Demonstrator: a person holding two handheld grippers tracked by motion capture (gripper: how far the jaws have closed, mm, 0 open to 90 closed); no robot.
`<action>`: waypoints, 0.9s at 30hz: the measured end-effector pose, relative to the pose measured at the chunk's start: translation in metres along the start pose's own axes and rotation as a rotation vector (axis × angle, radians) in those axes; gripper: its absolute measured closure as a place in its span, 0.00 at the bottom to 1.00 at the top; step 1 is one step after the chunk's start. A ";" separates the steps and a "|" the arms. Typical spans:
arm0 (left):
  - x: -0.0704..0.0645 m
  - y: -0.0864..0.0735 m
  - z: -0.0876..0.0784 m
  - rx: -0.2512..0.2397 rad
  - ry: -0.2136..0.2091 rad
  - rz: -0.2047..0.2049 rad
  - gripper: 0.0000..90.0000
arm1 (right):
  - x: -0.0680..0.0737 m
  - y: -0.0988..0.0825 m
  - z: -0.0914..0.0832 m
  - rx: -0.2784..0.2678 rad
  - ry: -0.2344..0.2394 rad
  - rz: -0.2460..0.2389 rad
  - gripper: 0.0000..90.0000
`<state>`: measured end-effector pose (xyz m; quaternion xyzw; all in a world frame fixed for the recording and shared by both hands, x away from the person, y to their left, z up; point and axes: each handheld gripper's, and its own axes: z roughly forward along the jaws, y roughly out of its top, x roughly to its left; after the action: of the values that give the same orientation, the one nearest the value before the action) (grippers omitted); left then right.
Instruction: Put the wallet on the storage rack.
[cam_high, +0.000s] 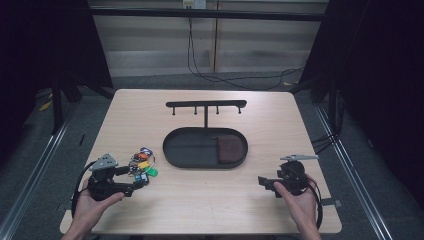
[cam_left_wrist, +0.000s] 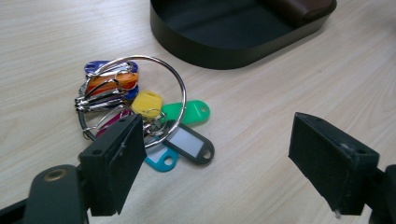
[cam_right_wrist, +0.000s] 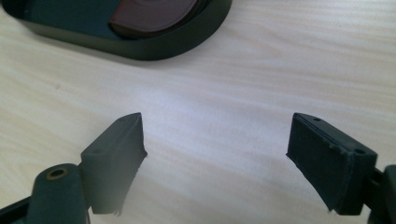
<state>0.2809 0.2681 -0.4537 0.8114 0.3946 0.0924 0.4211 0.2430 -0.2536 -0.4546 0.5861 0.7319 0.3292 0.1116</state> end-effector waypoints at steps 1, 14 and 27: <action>0.002 0.001 0.000 -0.002 0.002 -0.001 0.20 | 0.001 -0.002 -0.001 -0.003 -0.001 0.003 0.22; 0.001 0.029 0.016 0.045 0.040 0.008 0.33 | 0.000 -0.017 -0.002 0.000 0.003 -0.012 0.25; 0.002 0.062 0.035 0.233 -0.039 0.016 0.52 | -0.001 -0.017 0.000 0.004 0.012 -0.012 0.27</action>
<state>0.3339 0.2272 -0.4288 0.8597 0.3878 0.0334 0.3307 0.2298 -0.2561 -0.4653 0.5800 0.7367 0.3306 0.1079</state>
